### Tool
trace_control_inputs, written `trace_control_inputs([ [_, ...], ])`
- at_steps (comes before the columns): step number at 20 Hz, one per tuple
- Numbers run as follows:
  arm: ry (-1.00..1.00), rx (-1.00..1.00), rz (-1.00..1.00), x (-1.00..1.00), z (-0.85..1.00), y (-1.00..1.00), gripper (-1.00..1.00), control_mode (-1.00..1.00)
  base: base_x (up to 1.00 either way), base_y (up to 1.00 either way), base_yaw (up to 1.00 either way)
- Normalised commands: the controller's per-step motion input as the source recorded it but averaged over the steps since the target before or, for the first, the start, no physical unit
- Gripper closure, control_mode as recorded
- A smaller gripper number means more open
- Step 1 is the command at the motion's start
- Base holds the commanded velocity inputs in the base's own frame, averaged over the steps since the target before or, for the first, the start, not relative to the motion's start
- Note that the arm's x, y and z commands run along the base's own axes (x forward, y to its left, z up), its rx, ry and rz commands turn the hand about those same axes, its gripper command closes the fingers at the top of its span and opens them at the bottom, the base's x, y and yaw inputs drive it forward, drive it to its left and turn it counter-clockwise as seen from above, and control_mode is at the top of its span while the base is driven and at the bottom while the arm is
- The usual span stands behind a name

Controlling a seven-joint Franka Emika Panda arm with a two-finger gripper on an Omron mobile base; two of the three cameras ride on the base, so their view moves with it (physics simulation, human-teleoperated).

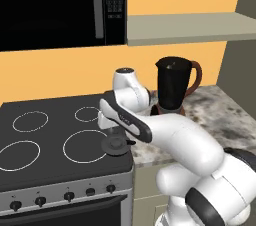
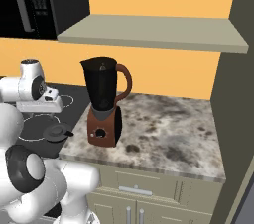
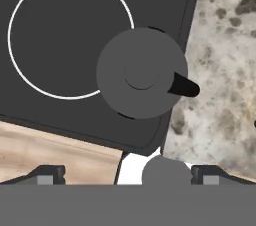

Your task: Open the blender lid, put the banana in the blender, close the lid, and start the blender.

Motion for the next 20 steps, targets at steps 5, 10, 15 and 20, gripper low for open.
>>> trace_control_inputs([
  [5,-0.01,0.00,0.03,0.16,-0.72,0.00,-1.00,-1.00,0.00,0.00,0.00],
  [10,-0.01,0.00,0.02,0.38,-0.69,0.00,-1.00,-1.00,0.00,0.00,0.00],
  [15,-0.03,0.00,0.01,0.47,-0.42,0.00,-1.00,-1.00,0.00,0.00,0.00],
  [20,-0.02,0.00,0.02,0.39,-0.32,0.01,-1.00,-1.00,0.00,0.00,0.00],
])
